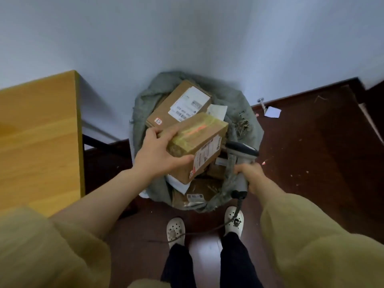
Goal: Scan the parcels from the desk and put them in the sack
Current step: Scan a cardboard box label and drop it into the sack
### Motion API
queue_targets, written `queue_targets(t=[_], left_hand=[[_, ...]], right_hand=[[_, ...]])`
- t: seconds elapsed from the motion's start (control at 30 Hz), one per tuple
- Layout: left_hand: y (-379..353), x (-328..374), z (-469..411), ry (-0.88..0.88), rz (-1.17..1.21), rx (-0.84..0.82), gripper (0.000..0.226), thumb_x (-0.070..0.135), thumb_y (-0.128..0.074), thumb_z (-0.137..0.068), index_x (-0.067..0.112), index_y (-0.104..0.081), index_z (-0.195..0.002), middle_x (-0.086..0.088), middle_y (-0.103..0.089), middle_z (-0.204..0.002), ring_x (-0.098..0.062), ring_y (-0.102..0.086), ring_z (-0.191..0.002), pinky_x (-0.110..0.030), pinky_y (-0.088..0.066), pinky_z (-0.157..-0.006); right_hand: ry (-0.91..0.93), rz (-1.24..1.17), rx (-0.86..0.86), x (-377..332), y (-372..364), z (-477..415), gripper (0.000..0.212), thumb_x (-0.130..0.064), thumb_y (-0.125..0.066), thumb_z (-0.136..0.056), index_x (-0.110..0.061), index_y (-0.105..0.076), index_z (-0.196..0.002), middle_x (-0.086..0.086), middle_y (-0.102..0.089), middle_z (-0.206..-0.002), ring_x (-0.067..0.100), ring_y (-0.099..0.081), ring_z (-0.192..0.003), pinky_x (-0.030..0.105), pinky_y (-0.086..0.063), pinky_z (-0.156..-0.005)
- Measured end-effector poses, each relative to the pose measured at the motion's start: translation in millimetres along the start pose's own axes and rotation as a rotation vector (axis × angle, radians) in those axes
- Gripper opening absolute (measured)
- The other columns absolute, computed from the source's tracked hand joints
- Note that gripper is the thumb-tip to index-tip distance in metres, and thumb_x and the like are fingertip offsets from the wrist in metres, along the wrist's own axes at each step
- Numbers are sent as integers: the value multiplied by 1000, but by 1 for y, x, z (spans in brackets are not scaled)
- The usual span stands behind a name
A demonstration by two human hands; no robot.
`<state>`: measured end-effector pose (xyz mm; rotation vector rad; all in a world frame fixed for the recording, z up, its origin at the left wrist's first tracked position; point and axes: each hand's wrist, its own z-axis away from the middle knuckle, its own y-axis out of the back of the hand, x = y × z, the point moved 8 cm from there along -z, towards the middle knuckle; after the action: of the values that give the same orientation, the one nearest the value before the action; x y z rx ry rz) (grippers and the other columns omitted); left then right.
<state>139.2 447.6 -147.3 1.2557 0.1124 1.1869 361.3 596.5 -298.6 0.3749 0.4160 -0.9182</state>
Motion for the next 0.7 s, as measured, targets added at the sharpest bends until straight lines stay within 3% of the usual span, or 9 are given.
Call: queue_targets(t=[0.07, 0.13, 0.17, 0.23, 0.33, 0.4, 0.47, 0.57, 0.7], left_hand=[[-10, -5, 1, 21, -23, 20, 96, 72, -67, -56, 39, -38, -140, -1, -23, -138, -18, -30, -130, -34, -38, -103], [-16, -10, 2, 35, -36, 52, 103, 79, -55, -46, 39, -40, -140, 0, -25, -136, -16, -32, -127, -33, -39, -101], [-18, -11, 2, 33, -43, 66, 104, 80, -52, -45, 39, -40, -140, 0, -26, -136, -15, -32, -126, -33, -40, -101], [-22, -14, 1, 38, -49, 79, 104, 80, -51, -46, 38, -41, -140, -1, -26, -136, -16, -32, -127, -35, -40, -103], [-25, -16, -1, 48, -30, 89, 103, 80, -54, -48, 36, -41, -141, -2, -26, -137, -18, -32, -129, -38, -40, -105], [-26, -16, -1, 48, -25, 89, 103, 79, -54, -49, 36, -41, -142, -2, -26, -137, -19, -32, -130, -40, -41, -105], [-27, -15, 1, 35, -33, 89, 104, 79, -54, -50, 33, -41, -142, -4, -26, -138, -21, -32, -130, -43, -42, -104], [-33, -7, 4, -7, -58, 84, 104, 79, -54, -52, 29, -41, -143, -8, -28, -138, -22, -33, -129, -41, -43, -102], [-57, 10, 6, -94, -67, 61, 104, 74, -55, -55, 18, -44, -142, -16, -32, -137, -25, -37, -126, -28, -34, -102]], right_hand=[[-47, 57, -75, 11, -11, -34, 76, 1, -72, -54, -5, -47, -126, 17, -57, -113, 39, -58, -101, 39, -52, -66], [-73, 142, -103, 46, -10, -107, 127, -16, -77, -22, -18, -32, -140, 14, -50, -131, 40, -51, -116, 51, -54, -82], [-86, 181, -107, 63, -12, -141, 141, -22, -74, -12, -24, -24, -143, 10, -45, -139, 39, -46, -124, 56, -50, -90], [-92, 229, -115, 65, -18, -153, 148, -26, -72, -10, -25, -16, -146, 5, -32, -150, 36, -35, -135, 58, -43, -99], [-72, 281, -56, 29, -24, -104, 119, -21, -71, -35, -9, -26, -144, 8, -26, -153, 36, -31, -137, 56, -38, -105], [-66, 271, 21, 11, -22, -79, 81, -17, -73, -51, -4, -44, -126, 14, -47, -133, 37, -45, -125, 53, -43, -100], [-45, 128, 26, 4, -17, -63, 41, -5, -71, -73, -7, -46, -106, 12, -54, -104, 35, -53, -108, 49, -47, -96], [43, -159, 68, -5, 2, -45, 30, -2, -72, -78, -8, -54, -102, 8, -61, -97, 30, -60, -99, 44, -52, -90], [126, -499, 157, -23, 37, -23, 21, 3, -77, -73, -7, -66, -89, 7, -70, -95, 28, -67, -99, 49, -53, -91]])
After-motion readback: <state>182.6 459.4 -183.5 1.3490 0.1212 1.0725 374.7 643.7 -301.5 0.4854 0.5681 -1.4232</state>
